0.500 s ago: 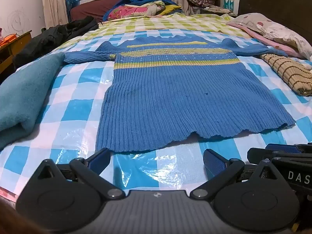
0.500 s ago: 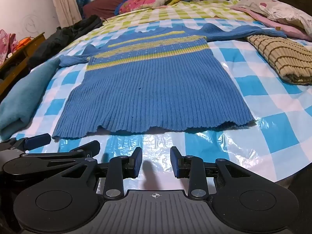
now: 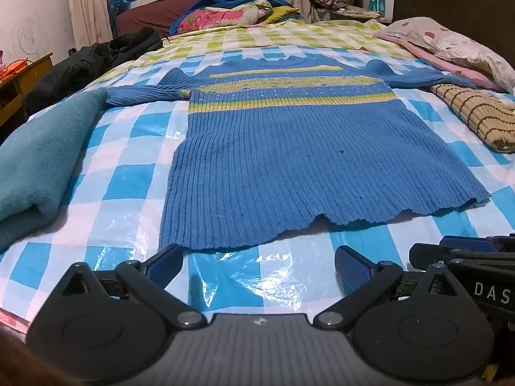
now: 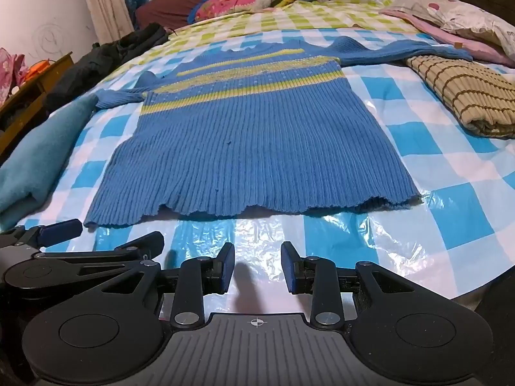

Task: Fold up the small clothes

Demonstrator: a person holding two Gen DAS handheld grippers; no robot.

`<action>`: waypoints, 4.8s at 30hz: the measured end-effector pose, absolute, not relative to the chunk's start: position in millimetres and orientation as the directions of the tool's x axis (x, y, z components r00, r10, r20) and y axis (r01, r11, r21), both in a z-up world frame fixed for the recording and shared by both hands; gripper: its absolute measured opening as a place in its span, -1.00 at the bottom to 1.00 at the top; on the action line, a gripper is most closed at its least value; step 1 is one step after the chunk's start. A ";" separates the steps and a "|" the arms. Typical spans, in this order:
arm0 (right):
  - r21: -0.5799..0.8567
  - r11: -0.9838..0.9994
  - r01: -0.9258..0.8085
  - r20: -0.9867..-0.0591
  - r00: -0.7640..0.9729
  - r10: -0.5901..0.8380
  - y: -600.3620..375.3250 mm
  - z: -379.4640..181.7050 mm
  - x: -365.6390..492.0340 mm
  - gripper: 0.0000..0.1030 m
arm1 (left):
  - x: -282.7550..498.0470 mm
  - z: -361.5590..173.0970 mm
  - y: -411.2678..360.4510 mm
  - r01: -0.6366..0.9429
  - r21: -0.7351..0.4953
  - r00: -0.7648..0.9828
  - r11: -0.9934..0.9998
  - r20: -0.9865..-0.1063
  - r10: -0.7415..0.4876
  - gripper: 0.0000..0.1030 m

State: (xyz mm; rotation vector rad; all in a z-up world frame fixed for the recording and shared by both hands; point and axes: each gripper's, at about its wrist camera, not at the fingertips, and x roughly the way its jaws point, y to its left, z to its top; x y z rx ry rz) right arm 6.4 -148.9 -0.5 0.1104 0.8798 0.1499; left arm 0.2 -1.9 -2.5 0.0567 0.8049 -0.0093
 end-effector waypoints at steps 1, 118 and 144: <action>0.158 0.984 -0.085 -0.758 0.628 0.176 -149.0 -0.4 6.2 -0.39 | 0.2 -2.7 -1.8 0.029 0.048 0.692 0.998 -0.722 0.014 1.00; 0.591 0.642 0.487 -0.592 0.803 -0.064 -489.6 1.6 323.4 -0.53 | 257.4 12.7 -138.0 0.024 0.098 0.816 0.995 -0.577 0.037 1.00; -0.206 0.908 -0.366 -0.580 0.792 0.188 -57.1 -8.9 273.5 -0.80 | 150.1 -0.6 75.9 -0.097 0.060 0.792 0.993 -0.600 0.114 1.00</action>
